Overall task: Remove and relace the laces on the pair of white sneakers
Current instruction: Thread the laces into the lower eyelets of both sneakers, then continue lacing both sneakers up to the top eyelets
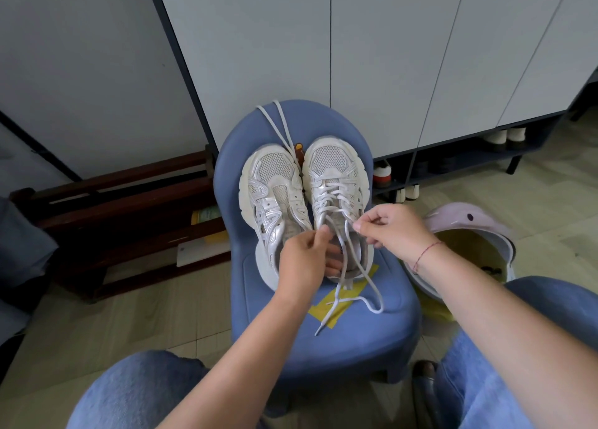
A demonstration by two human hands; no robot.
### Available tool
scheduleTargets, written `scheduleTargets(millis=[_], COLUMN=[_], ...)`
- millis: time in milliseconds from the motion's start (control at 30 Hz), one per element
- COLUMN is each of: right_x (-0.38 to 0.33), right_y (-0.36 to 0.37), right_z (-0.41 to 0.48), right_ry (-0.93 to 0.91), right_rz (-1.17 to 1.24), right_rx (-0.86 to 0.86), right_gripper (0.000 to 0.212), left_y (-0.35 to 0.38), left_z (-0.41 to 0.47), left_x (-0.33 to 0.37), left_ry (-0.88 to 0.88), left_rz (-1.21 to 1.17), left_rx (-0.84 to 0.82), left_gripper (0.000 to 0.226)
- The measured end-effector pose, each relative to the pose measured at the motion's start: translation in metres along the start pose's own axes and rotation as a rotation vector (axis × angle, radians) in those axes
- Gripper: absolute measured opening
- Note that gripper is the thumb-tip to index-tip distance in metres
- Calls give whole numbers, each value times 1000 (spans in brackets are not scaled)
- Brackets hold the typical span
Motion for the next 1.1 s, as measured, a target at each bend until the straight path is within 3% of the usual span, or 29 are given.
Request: scheduleTargets(millis=[233, 367, 533, 767, 967, 1100], right_x=[-2, -5, -18, -51, -119, -138], right_y=[14, 20, -2, 2, 20, 53], right_z=[-20, -22, -4, 13, 76, 121], right_ry=[72, 61, 26, -95, -310, -350], right_rz=[-16, 7, 42, 63, 4, -146], right_rx=[-194, -230, -139, -139, 117, 193], right_gripper=[12, 9, 9, 9, 8, 17], left_y=[2, -1, -21, -63, -84, -89], left_z=[1, 6, 24, 46, 60, 69], left_x=[-4, 3, 28, 40, 28, 23], left_ry=[-69, 9, 145, 162, 146, 135], left_rz=[-87, -64, -33, -31, -2, 43], left_rx=[-71, -15, 83, 215, 319, 320], left_gripper=[34, 29, 29, 31, 31, 31])
Point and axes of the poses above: each hand's wrist, its own z-axis towards the middle knuckle, its own y-axis out of the palm, x = y × z, the point moved 6 cm from there along z, towards the middle knuckle, and after that the axes turned 6 degrees about x, right-handed, at the moved point
